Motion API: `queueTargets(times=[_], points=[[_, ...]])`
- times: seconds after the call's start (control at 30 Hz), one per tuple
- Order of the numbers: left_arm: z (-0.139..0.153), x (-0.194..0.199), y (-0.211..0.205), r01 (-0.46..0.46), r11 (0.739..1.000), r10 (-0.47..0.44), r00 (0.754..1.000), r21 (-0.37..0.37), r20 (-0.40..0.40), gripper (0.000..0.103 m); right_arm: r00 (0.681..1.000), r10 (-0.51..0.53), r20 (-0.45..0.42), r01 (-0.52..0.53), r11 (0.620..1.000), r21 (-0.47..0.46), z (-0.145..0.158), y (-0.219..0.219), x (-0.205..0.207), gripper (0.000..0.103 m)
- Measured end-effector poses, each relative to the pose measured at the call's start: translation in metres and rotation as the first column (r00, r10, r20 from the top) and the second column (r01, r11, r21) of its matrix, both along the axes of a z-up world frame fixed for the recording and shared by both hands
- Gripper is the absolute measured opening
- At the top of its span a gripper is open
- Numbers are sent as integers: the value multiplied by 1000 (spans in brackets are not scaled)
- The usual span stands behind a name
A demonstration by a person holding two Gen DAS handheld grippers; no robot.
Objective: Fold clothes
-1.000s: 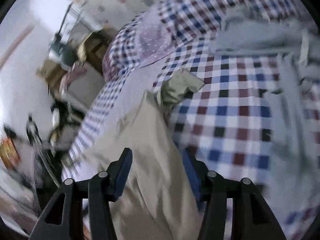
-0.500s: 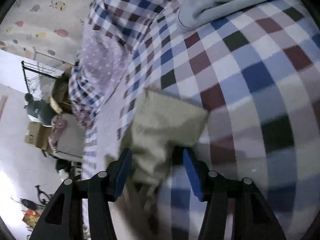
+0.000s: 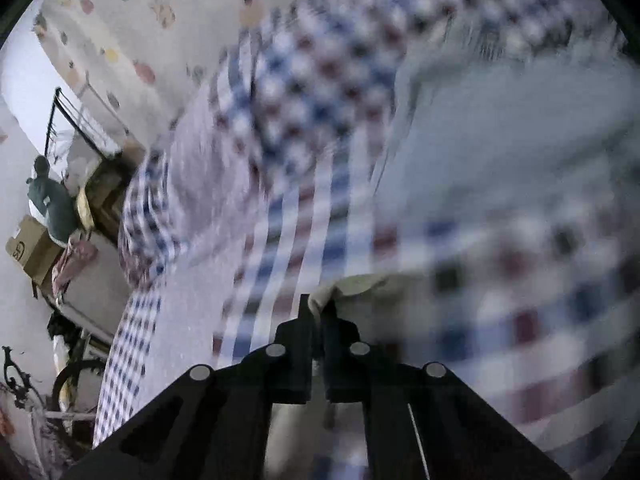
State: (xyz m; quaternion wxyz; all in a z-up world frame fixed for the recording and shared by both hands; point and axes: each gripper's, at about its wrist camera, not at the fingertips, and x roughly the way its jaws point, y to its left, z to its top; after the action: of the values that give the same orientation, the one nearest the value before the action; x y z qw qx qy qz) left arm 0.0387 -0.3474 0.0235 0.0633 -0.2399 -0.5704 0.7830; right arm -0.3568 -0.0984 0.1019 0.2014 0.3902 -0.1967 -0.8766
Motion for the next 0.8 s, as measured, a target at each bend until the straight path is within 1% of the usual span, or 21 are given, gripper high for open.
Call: queueTargets(times=[0.13, 0.23, 0.33, 0.4, 0.53, 0.67, 0.8], points=[[-1, -3, 2, -4, 1000, 4, 1000, -8, 6, 88, 989, -85, -120, 92, 994, 56, 67, 60, -12, 1], [-4, -6, 5, -3, 1000, 3, 1000, -18, 17, 88, 972, -163, -169, 179, 981, 80, 110, 111, -19, 1], [-7, -10, 9, 4, 999, -3, 999, -34, 32, 88, 952, -208, -225, 234, 967, 96, 149, 160, -17, 1], [-10, -12, 13, 9, 999, -7, 999, -51, 45, 88, 935, -229, -271, 268, 956, 116, 173, 188, -11, 1], [-9, -16, 24, 29, 993, -22, 998, -113, 67, 88, 890, -315, -328, 366, 925, 105, 219, 252, 0, 1], [-8, -19, 30, 47, 987, -36, 997, -154, 73, 88, 844, -395, -362, 460, 881, 110, 258, 317, 10, 1], [-7, -22, 37, 59, 979, -44, 996, -195, 82, 88, 807, -434, -401, 524, 839, 147, 289, 379, 23, 1]])
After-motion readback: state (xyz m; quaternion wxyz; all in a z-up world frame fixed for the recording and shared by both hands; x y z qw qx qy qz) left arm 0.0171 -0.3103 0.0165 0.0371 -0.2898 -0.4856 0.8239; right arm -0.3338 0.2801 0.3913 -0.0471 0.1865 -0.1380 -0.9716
